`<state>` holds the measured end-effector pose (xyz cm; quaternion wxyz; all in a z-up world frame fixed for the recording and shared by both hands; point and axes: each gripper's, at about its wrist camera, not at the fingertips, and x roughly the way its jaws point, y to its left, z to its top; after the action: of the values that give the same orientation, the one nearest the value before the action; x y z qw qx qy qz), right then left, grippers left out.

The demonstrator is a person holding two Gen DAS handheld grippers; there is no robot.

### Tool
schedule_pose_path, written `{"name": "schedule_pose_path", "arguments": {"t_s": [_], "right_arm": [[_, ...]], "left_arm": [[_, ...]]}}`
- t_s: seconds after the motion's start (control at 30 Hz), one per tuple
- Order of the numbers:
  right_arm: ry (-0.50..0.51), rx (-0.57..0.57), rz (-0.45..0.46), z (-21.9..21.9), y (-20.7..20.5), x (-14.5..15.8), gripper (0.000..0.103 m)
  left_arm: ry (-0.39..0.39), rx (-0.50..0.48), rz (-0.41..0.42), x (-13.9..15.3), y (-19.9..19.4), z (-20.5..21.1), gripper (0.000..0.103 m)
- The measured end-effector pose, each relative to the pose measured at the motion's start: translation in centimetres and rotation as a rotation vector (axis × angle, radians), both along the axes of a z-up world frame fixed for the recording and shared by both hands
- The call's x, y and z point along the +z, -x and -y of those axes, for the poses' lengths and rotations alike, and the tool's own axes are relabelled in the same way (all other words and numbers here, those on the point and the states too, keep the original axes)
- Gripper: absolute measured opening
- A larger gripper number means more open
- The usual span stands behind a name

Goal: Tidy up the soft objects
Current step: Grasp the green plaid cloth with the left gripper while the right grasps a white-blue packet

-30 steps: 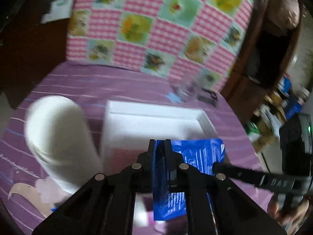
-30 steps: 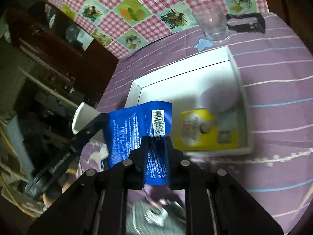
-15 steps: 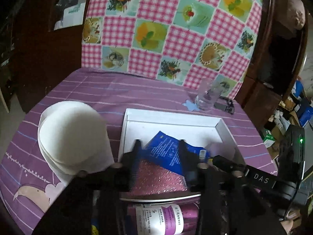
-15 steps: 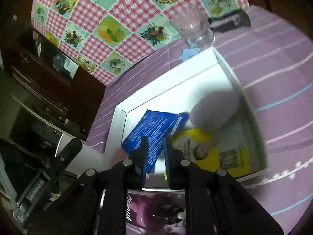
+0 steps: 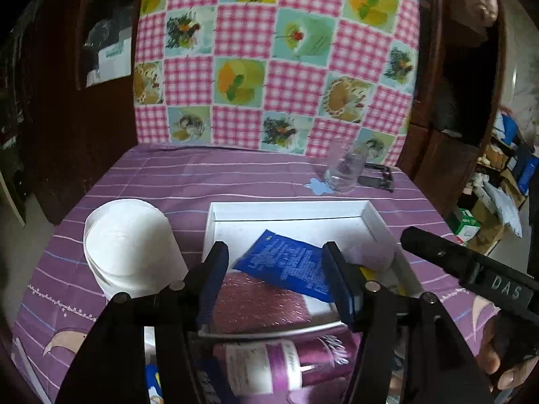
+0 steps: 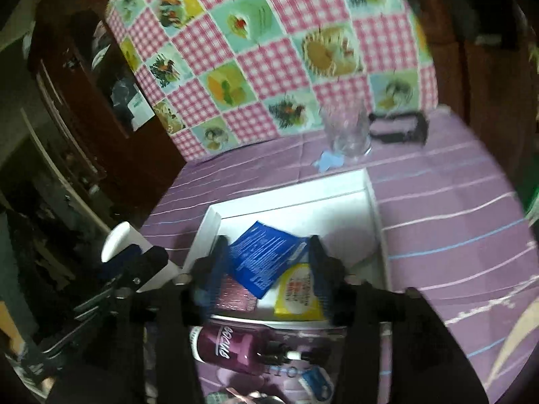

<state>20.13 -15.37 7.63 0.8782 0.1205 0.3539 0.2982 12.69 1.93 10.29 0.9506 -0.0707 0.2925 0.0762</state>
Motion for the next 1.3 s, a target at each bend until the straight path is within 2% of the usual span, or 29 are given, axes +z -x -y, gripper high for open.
{"name": "schedule_pose_path", "arguments": {"t_s": [0.07, 0.13, 0.33, 0.5, 0.6, 0.67, 0.73, 0.83, 0.93, 1.03, 1.13, 1.17, 1.2, 1.23, 1.3], "right_arm": [[0.059, -0.012, 0.019, 0.0, 1.0, 0.3, 0.061], [0.106, -0.014, 0.002, 0.2, 1.8, 0.2, 0.061], [0.113, -0.098, -0.060, 2.9, 4.6, -0.8, 0.061], [0.144, -0.051, -0.063, 4.1, 7.0, -2.0, 0.061], [0.177, -0.017, -0.055, 4.4, 8.3, -3.2, 0.060], [0.162, -0.015, -0.066, 4.9, 8.8, -4.2, 0.056], [0.120, -0.004, -0.114, 5.4, 8.4, -5.3, 0.043], [0.102, 0.016, -0.207, 5.7, 7.4, -7.0, 0.037], [0.150, 0.006, -0.210, 5.5, 7.4, -7.6, 0.036], [0.151, 0.014, -0.195, 5.3, 7.6, -7.5, 0.036], [0.168, 0.012, -0.206, 5.2, 7.4, -8.1, 0.036], [0.181, 0.006, -0.206, 5.1, 7.3, -8.3, 0.036], [0.193, 0.002, -0.207, 4.9, 7.2, -8.5, 0.036], [0.198, 0.004, -0.209, 4.8, 7.2, -8.6, 0.036], [0.204, 0.019, -0.204, 4.4, 7.3, -8.8, 0.036]], "left_arm": [[0.009, -0.041, 0.011, 0.3, 0.9, 0.8, 0.058], [-0.024, -0.082, -0.003, 0.5, 1.8, 1.9, 0.058], [-0.098, -0.133, -0.026, -0.2, 5.4, 3.7, 0.058], [-0.092, -0.181, -0.071, -2.1, 7.8, 4.2, 0.060], [-0.068, -0.235, -0.094, -3.7, 9.1, 4.6, 0.067], [-0.065, -0.272, -0.120, -4.9, 9.4, 4.9, 0.067], [-0.052, -0.316, -0.152, -6.3, 9.4, 5.2, 0.067], [-0.060, -0.336, -0.205, -7.9, 9.3, 5.7, 0.068], [-0.078, -0.389, -0.224, -8.3, 9.8, 6.6, 0.068], [-0.130, -0.414, -0.242, -8.9, 10.1, 7.8, 0.073], [-0.187, -0.404, -0.305, -10.4, 9.4, 8.7, 0.073], [-0.207, -0.401, -0.327, -10.9, 9.2, 8.9, 0.071], [-0.202, -0.419, -0.311, -10.8, 9.4, 9.1, 0.064], [-0.193, -0.435, -0.314, -10.7, 9.6, 9.2, 0.047], [-0.215, -0.421, -0.300, -10.5, 10.0, 9.3, 0.038]]}}
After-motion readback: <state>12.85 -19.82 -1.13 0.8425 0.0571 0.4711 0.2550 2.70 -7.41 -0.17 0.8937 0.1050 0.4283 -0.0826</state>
